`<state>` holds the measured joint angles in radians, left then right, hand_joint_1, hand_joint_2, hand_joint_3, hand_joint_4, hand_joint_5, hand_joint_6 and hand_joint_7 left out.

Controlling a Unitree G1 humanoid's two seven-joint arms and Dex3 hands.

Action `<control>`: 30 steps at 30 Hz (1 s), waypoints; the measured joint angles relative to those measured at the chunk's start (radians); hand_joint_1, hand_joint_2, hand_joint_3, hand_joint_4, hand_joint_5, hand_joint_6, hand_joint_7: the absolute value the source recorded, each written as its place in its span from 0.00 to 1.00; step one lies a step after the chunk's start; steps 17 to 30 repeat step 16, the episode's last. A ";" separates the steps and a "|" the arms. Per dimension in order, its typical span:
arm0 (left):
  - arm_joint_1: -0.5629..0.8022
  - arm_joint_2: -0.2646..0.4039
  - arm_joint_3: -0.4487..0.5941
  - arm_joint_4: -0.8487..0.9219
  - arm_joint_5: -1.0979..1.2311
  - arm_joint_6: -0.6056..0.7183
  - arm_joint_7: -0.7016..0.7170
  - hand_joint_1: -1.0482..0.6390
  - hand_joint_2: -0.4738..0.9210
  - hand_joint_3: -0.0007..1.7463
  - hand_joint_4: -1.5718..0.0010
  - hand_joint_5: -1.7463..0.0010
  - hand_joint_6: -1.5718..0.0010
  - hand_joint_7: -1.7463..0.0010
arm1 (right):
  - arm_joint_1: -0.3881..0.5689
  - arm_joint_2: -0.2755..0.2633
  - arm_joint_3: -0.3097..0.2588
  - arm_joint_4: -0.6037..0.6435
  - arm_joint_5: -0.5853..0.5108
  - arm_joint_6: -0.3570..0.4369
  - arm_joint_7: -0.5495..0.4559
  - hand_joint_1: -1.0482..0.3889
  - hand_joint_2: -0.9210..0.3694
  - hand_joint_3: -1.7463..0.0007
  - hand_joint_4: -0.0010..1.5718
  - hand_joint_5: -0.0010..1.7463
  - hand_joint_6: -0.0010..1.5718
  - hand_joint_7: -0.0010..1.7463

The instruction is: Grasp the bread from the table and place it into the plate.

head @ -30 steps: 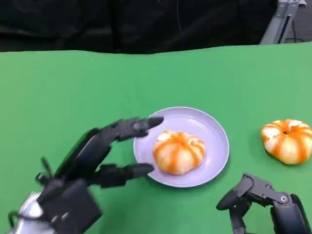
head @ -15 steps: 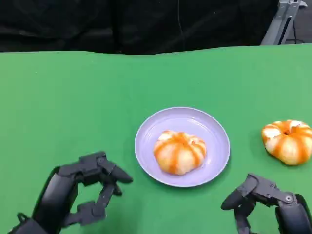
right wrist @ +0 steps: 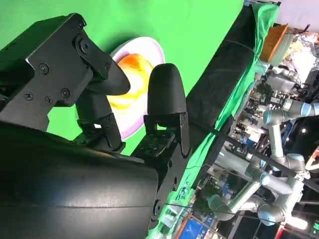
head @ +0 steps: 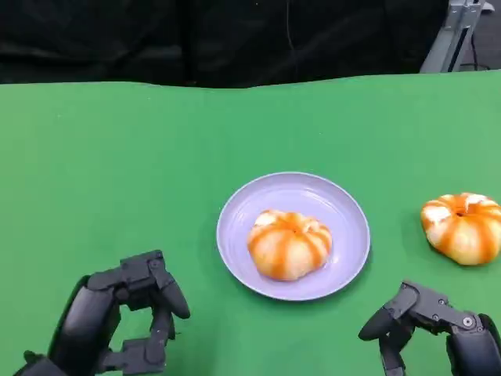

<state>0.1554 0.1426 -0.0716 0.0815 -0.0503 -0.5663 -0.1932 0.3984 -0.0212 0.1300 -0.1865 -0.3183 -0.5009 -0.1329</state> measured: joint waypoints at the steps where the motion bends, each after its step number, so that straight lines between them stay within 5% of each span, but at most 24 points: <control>1: 0.000 0.000 0.000 0.004 0.000 -0.001 -0.003 0.62 0.54 0.85 0.42 0.00 0.45 0.11 | 0.001 0.000 0.000 0.000 0.000 0.000 0.000 0.77 0.48 0.22 0.48 0.91 0.52 0.72; 30: -0.013 -0.017 0.010 0.044 -0.001 -0.036 -0.024 0.64 0.53 0.88 0.43 0.01 0.45 0.12 | 0.001 0.000 0.000 0.006 -0.003 -0.008 -0.001 0.79 0.48 0.22 0.49 0.91 0.53 0.72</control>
